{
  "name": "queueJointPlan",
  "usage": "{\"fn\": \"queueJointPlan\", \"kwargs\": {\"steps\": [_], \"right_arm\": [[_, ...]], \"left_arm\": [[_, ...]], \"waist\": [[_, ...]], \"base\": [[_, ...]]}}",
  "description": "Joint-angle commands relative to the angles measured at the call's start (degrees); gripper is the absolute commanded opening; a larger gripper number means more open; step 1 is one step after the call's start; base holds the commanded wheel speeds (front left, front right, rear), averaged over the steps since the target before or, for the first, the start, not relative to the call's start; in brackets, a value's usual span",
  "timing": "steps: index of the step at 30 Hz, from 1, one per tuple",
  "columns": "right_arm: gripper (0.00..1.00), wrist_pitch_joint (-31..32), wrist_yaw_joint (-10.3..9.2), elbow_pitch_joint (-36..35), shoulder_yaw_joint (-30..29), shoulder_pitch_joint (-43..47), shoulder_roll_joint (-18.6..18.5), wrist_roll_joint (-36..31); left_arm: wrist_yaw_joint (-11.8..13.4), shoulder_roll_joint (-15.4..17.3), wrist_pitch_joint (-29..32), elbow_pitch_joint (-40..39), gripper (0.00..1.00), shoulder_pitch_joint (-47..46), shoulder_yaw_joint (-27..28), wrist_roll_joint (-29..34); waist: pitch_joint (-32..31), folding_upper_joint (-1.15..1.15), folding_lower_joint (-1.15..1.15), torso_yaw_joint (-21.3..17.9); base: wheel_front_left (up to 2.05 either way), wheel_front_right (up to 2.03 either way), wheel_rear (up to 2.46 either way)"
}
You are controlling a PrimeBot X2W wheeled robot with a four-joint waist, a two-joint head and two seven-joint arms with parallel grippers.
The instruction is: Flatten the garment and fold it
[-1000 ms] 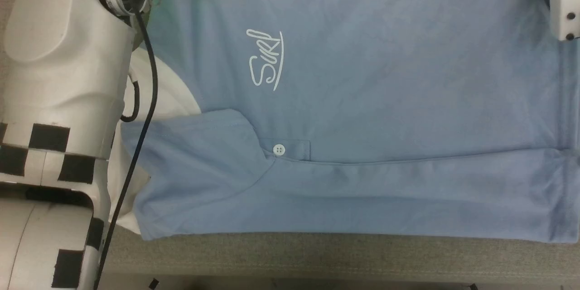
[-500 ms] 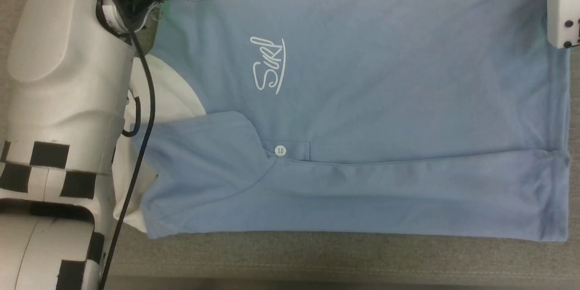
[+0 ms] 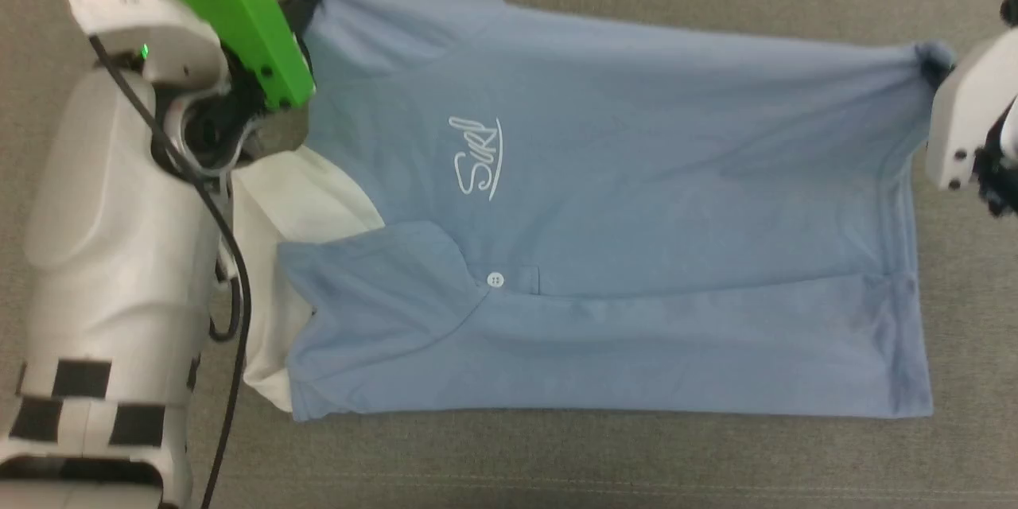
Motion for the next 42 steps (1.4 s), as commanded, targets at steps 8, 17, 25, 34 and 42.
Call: {"fn": "queueJointPlan", "kwargs": {"steps": [8,17,25,34,42], "right_arm": [[0.00,-5.7,-0.08,0.1,-2.4,9.9,1.8,3.5],[0.00,-6.3,-0.08,-0.8,-4.3,18.2,2.6,5.4],[0.00,-5.5,-0.08,-2.3,-5.1,24.6,3.8,6.6],[0.00,-1.9,-0.08,-2.4,-3.2,30.2,3.8,5.9],[0.95,-1.7,-0.08,-1.9,-2.4,30.7,4.4,4.8]], "left_arm": [[1.1,1.4,-1.5,-8.1,0.00,13.7,2.8,-3.3],[4.7,2.0,-1.3,-18.0,0.00,28.4,5.4,-5.7],[7.6,0.6,-1.4,-20.7,0.00,40.0,6.5,-7.7],[9.4,-1.2,-1.1,-15.1,0.00,44.3,5.7,-8.1],[9.8,-1.2,-2.0,-11.1,1.00,43.4,5.2,-7.3]], "waist": [[-9.3,0.00,0.00,-0.5],[-11.0,0.00,0.00,0.2],[-11.8,0.00,0.00,0.8],[-12.6,0.00,0.00,0.4],[-13.7,0.00,0.00,-0.2]], "base": [[0.00,0.00,0.00],[0.00,0.00,0.00],[0.00,0.00,0.00],[0.00,0.00,0.00],[0.00,0.00,0.00]]}}
